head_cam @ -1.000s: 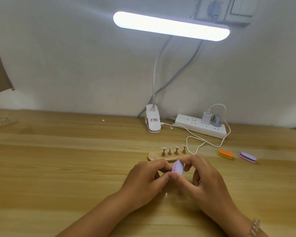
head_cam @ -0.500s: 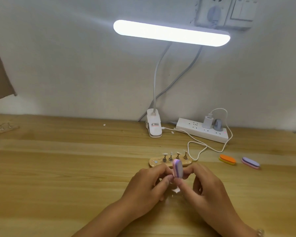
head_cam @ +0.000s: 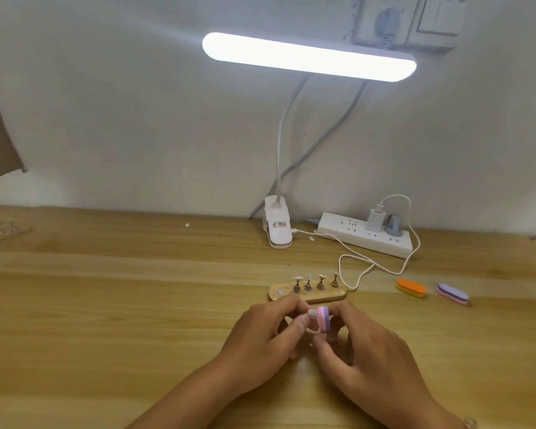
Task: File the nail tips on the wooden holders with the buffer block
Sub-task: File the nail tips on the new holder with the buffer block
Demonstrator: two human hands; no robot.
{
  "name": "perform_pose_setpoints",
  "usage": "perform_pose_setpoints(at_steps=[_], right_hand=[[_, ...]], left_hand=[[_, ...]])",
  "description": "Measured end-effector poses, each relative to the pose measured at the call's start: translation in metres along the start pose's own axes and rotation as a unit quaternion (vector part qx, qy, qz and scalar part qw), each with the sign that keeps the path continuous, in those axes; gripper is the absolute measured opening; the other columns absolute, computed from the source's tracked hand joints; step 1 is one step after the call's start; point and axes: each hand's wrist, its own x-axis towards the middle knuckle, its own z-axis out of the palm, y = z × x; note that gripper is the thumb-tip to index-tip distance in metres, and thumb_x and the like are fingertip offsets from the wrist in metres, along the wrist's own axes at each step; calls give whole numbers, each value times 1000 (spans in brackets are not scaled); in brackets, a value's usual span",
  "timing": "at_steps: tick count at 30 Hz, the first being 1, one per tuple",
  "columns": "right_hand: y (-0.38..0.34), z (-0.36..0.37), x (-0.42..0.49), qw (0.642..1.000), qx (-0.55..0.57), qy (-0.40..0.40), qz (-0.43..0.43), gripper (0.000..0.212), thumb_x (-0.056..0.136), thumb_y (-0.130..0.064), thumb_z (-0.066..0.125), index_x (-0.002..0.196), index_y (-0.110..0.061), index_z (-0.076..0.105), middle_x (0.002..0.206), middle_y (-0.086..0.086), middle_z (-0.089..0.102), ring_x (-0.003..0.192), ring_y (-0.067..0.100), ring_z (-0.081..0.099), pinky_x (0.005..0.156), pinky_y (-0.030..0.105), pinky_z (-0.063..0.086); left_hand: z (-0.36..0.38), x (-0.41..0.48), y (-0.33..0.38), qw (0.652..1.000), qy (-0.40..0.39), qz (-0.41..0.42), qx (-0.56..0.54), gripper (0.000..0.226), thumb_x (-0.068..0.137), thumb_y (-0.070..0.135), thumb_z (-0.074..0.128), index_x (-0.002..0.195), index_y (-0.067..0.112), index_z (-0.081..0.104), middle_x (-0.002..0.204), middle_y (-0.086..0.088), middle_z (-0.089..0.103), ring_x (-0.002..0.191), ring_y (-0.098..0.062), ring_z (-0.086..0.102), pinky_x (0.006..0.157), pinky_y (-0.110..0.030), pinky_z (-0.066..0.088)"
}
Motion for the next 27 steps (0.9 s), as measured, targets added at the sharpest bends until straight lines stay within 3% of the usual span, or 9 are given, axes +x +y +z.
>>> perform_pose_setpoints(at_steps=[5,12,15,18,22,27], right_hand=[[1,0,0,1000,16,4,-27,60,84,-35,66,134,-44,34,99,-32,56,55,4,53,51,13,34],[-2,-1,0,997,37,15,-62,43,88,-44,54,125,-47,34,89,-29,59,49,5,51,47,13,35],[-1,-2,1,997,42,9,-64,41,85,-50,52,125,-48,41,87,-28,59,52,6,52,50,16,40],[-1,-3,-1,997,35,0,-69,46,85,-38,65,127,-46,47,90,-29,60,54,6,53,52,18,43],[0,-1,0,997,43,7,-70,63,85,-32,70,134,-45,33,88,-29,62,50,2,52,52,16,43],[0,1,0,994,71,28,-85,50,86,-30,66,121,-39,32,79,-23,60,45,5,48,48,9,32]], left_hand=[[1,1,-1,1000,3,2,13,12,101,30,53,95,28,64,76,20,64,57,-7,63,63,-34,48],[2,1,-4,999,3,-6,-32,18,98,24,56,111,32,65,86,8,73,55,-12,63,63,-36,53],[2,2,-3,1000,6,0,-22,18,97,27,54,106,30,69,83,7,71,54,-12,62,62,-36,53],[1,2,-3,999,20,2,-24,15,99,26,55,97,27,70,79,9,67,52,-8,59,59,-32,49],[1,2,-2,999,26,-4,-21,16,100,25,56,91,27,69,76,10,65,51,-10,58,57,-33,48],[0,2,-1,1000,19,-9,-22,16,101,25,56,92,25,70,77,10,67,53,-7,57,56,-30,48]])
